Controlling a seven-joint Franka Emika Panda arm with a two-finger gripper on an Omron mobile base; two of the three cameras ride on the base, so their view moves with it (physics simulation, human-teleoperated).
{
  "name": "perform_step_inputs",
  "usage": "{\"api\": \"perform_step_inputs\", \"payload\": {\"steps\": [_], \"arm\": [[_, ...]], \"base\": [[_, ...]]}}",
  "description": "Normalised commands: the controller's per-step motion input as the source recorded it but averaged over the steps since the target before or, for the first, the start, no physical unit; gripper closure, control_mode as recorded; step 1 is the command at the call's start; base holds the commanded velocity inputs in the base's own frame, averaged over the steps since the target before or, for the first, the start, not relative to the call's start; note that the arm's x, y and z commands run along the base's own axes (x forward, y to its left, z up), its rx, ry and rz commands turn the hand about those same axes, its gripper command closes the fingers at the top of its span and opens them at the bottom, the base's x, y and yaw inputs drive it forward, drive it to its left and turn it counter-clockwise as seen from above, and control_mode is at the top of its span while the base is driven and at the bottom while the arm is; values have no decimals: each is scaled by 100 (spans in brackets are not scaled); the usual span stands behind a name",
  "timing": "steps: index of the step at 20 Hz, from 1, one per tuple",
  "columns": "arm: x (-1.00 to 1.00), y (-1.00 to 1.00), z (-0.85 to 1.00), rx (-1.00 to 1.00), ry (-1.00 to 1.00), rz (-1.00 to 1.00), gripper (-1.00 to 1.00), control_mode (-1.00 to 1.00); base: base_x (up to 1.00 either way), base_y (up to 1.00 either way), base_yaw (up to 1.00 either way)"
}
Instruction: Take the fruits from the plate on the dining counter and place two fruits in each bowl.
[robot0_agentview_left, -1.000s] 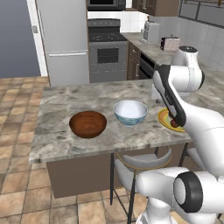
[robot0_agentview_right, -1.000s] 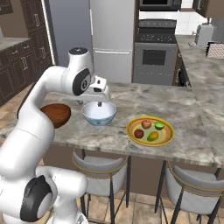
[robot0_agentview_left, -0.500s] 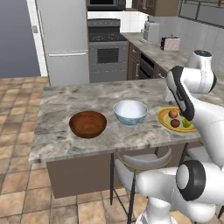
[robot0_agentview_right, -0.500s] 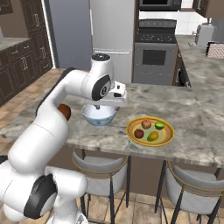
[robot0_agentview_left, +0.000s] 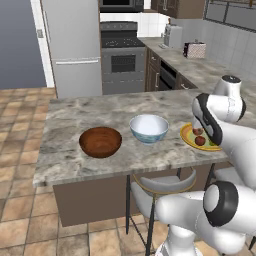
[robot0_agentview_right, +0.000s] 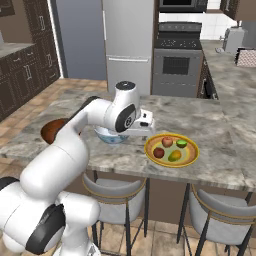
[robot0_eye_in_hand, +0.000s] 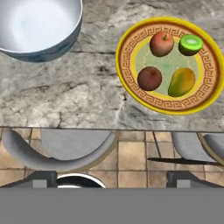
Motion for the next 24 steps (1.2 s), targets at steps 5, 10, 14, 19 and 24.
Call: {"api": "perform_step_inputs", "payload": {"steps": [5,10,14,19,24], "arm": [[20,-35,-39,0,0,-2,-100,-100],[26,-53,-35,0,0,-11,-100,-100],[40,-84,-36,0,0,-20,-100,-100],[47,-53,-20,0,2,-26,-100,-100],[55,-42,-5,9,8,-8,-100,-100]], "base": [[0,0,0],[0,0,0],[0,0,0],[0,0,0],[0,0,0]]}}
